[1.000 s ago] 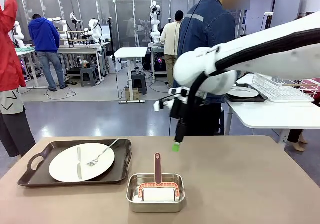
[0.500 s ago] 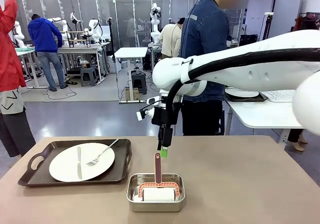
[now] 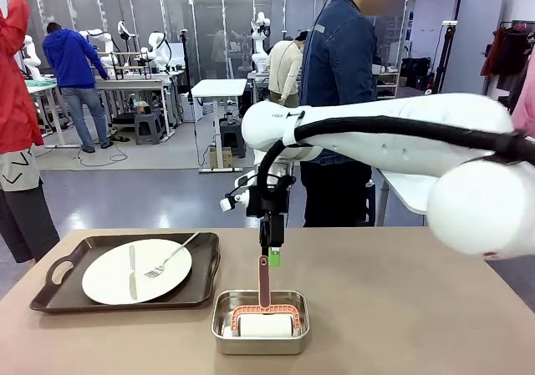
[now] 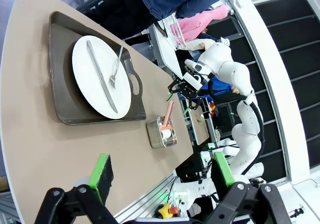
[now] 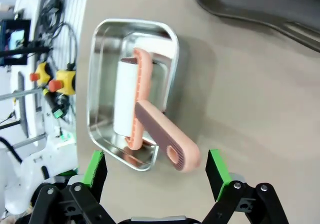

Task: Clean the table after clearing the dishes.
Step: When the left (or right) Handle tray is removed, use the left hand (or right hand) to clean the left (or right) side of the table with the Lint Roller.

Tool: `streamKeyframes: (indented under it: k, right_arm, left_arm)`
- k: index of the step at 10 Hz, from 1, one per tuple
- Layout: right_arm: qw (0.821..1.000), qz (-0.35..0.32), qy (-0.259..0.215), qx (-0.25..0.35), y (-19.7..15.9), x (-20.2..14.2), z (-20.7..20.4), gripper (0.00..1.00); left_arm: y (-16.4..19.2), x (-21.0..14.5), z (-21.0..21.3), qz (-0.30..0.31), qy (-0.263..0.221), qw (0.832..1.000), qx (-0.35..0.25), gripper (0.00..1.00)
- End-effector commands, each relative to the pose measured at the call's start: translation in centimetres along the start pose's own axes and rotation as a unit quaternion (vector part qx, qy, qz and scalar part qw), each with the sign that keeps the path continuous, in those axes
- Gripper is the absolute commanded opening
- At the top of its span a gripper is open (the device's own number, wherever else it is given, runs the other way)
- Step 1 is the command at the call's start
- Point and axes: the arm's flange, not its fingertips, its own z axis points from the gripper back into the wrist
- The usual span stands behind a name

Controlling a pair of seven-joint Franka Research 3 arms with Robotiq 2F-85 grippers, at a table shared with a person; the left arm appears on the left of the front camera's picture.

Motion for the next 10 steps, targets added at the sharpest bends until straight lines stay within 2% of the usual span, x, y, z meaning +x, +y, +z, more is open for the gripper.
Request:
streamKeyframes:
  k: [1, 4, 10]
  right_arm:
    - [0.999, -0.013, 0.021, 0.037, -2.4, 3.0, 2.5, 1.0]
    - [0.997, -0.037, 0.03, 0.063, -3.2, 4.1, 1.6, 1.0]
    - [0.996, -0.043, 0.038, 0.072, -3.7, 4.1, 0.3, 1.0]
  left_arm:
    - [-0.2, -0.1, 0.3, -0.002, -0.002, 1.0, -0.002, 1.0]
    - [-0.2, -0.1, 0.3, -0.002, -0.002, 1.0, -0.002, 1.0]
    - [-0.2, -0.1, 0.3, -0.002, -0.002, 1.0, -0.002, 1.0]
